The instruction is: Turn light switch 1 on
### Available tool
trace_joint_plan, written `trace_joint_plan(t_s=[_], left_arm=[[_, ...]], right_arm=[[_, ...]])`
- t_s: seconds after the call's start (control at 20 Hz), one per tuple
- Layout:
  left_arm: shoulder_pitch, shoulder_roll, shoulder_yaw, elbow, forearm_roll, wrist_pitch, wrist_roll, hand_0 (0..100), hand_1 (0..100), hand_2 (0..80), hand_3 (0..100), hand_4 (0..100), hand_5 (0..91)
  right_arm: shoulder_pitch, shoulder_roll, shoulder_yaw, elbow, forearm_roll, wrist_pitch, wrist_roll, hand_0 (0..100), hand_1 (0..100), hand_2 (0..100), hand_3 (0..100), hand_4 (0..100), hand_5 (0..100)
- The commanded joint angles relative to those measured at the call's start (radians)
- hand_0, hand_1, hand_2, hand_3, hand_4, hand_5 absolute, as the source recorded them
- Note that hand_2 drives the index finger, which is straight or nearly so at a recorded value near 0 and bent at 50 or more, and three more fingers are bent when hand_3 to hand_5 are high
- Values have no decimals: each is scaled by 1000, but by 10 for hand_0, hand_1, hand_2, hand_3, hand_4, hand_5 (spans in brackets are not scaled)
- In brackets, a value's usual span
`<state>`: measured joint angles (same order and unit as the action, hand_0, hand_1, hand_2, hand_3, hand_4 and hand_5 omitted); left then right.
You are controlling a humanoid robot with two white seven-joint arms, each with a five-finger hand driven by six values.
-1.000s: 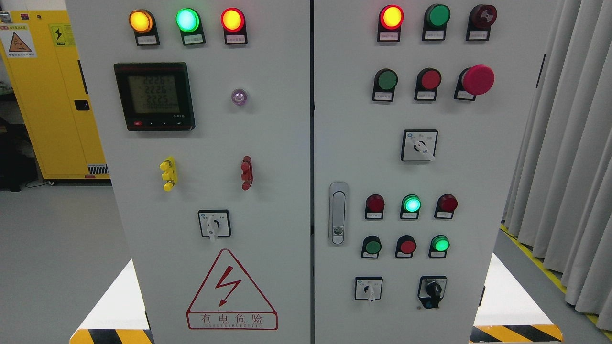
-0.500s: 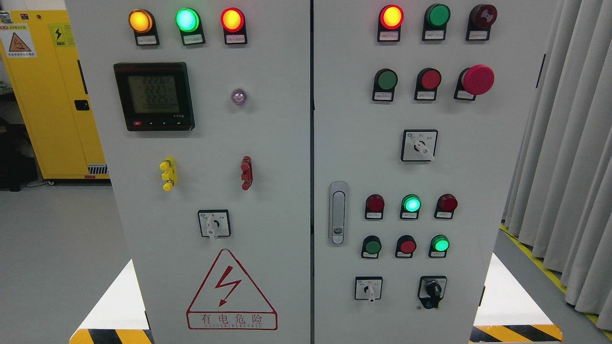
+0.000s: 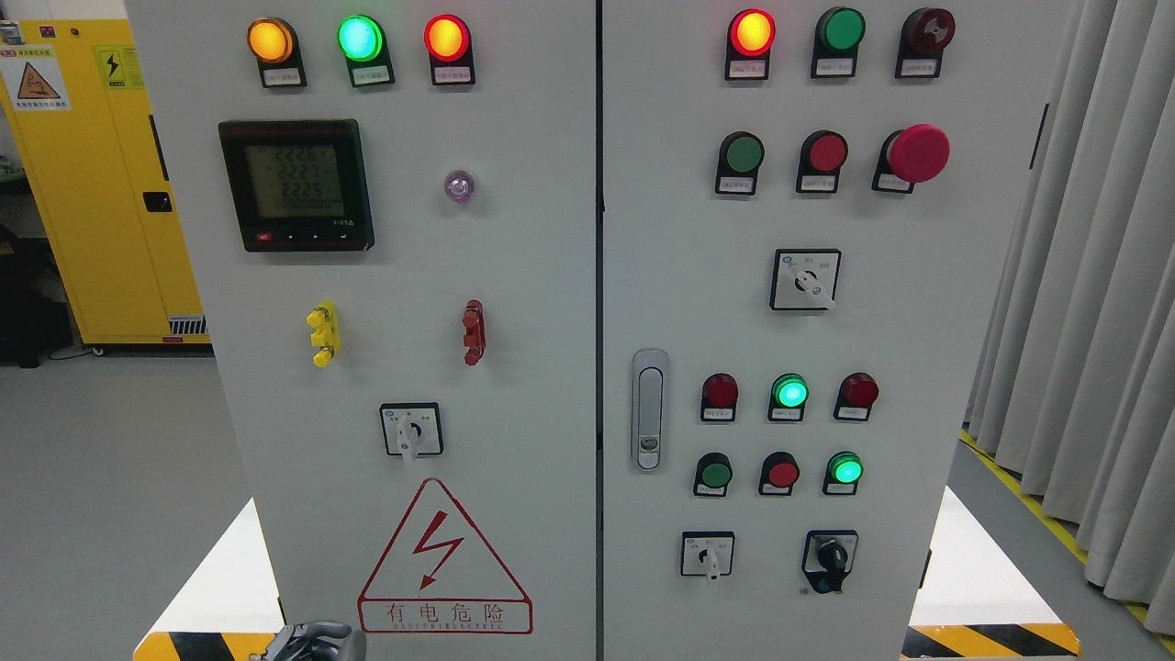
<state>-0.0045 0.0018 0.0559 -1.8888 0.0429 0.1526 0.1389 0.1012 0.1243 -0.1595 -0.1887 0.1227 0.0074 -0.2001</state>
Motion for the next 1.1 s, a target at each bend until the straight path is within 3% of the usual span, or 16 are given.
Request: trace_joint_plan(t_s=[0.0, 0.25, 0.55, 1.05], left_arm=[[-84, -11, -34, -56, -6, 64, 42, 213, 622, 506, 790, 772, 754], [-115, -17, -56, -76, -9, 103, 45, 224, 647, 527, 821, 783, 758], [-157, -40, -68, -85, -90, 160, 57, 224, 654, 536, 841, 797, 758], [-227, -72, -93, -87, -113, 265, 94, 221, 663, 545, 851, 802, 770]], right_arm=[[0, 0, 0, 0, 0, 0, 1, 0, 500, 40, 0, 0, 0], [0, 0, 0, 0, 0, 0, -1, 0, 500, 40, 0, 0, 0], [0, 0, 0, 0, 0, 0, 1, 0, 500, 40, 0, 0, 0], [0, 0, 0, 0, 0, 0, 1, 0, 500, 40, 0, 0, 0]])
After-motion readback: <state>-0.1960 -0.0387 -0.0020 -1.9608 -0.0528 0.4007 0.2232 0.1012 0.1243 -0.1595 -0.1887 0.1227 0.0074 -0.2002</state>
